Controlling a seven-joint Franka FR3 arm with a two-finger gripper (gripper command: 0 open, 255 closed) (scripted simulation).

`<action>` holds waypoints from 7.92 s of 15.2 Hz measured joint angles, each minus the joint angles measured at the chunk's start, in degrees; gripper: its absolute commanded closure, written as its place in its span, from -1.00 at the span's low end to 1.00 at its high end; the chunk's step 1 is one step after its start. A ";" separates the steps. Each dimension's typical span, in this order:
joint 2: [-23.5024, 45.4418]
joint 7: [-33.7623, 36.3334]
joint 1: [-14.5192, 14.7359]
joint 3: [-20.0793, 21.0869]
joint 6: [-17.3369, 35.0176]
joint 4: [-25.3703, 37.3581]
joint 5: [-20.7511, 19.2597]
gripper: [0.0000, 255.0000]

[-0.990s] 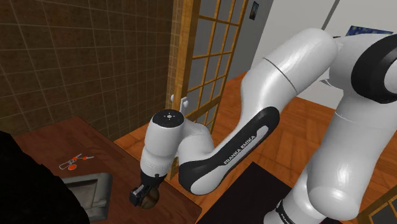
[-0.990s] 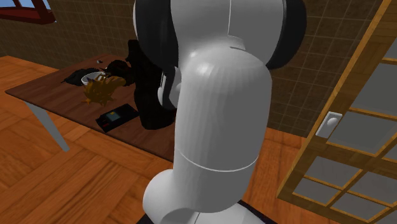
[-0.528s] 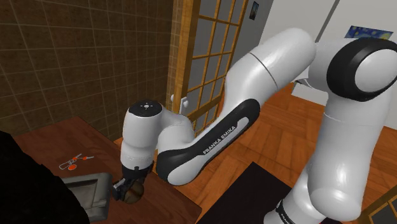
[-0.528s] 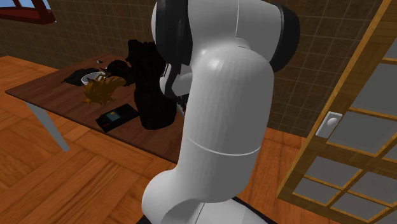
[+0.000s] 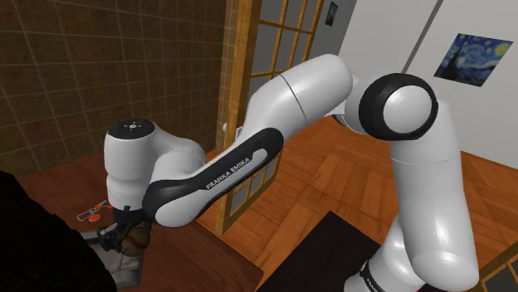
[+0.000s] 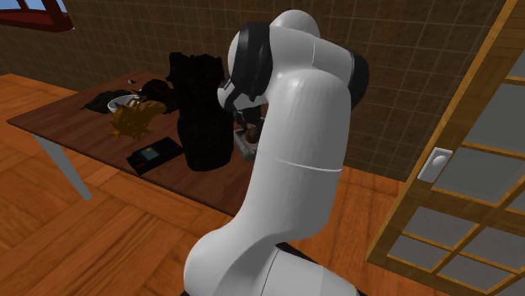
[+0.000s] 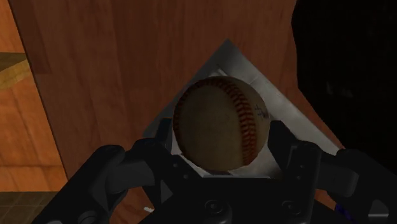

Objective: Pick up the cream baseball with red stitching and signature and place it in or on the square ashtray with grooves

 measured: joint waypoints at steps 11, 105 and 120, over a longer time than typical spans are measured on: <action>30.73 -7.98 15.02 -4.58 -23.05 55.92 -1.13 1.00; 19.42 31.16 21.87 -19.06 7.58 26.18 -11.71 1.00; 11.73 26.66 18.44 -16.61 4.05 22.71 -9.03 1.00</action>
